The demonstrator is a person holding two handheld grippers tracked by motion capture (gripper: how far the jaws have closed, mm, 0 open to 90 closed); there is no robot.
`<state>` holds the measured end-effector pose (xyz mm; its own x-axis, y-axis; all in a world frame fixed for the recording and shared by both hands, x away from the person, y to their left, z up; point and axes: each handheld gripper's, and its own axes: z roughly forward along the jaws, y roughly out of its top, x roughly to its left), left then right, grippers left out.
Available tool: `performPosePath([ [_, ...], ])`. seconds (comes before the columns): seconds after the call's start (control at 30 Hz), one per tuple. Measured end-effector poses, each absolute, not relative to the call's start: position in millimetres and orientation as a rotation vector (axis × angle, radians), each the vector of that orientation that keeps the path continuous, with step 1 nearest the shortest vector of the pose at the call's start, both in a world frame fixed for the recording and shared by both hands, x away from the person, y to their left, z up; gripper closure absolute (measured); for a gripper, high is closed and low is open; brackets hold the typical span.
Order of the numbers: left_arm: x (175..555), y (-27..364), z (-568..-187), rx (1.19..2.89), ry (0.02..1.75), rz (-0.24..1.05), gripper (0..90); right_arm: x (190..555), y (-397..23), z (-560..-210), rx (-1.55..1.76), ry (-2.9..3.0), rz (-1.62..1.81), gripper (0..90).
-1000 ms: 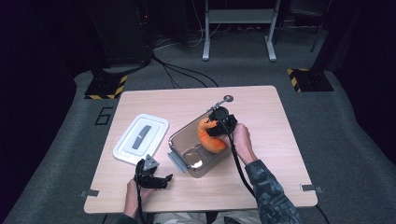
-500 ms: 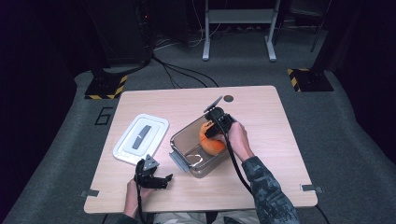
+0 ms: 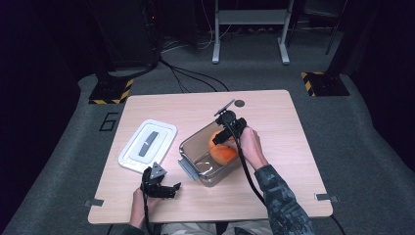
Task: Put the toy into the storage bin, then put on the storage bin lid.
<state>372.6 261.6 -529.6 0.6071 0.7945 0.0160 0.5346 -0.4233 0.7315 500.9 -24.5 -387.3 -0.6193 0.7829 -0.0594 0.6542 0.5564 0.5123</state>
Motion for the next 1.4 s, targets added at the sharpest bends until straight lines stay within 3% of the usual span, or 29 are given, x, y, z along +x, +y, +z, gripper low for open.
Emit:
performPosePath([
  [0.33,372.8,261.6,-529.4,2.126,1.049,0.464,10.5,468.3,-66.2,-359.8,1.156,2.411,0.893,5.1],
  [0.67,373.0,261.1,-530.2,2.115,1.048,0.468,10.5,427.1,-119.8,-365.5,1.176,2.27,1.003,1.7],
  [1.0,373.5,263.0,-525.0,2.105,1.08,0.461,8.8,383.5,-170.0,-418.7,1.201,2.155,1.055,0.7],
  [1.4,401.5,304.7,-484.7,1.986,1.152,0.553,9.1,380.3,-200.3,-495.3,1.337,2.12,0.993,0.0],
])
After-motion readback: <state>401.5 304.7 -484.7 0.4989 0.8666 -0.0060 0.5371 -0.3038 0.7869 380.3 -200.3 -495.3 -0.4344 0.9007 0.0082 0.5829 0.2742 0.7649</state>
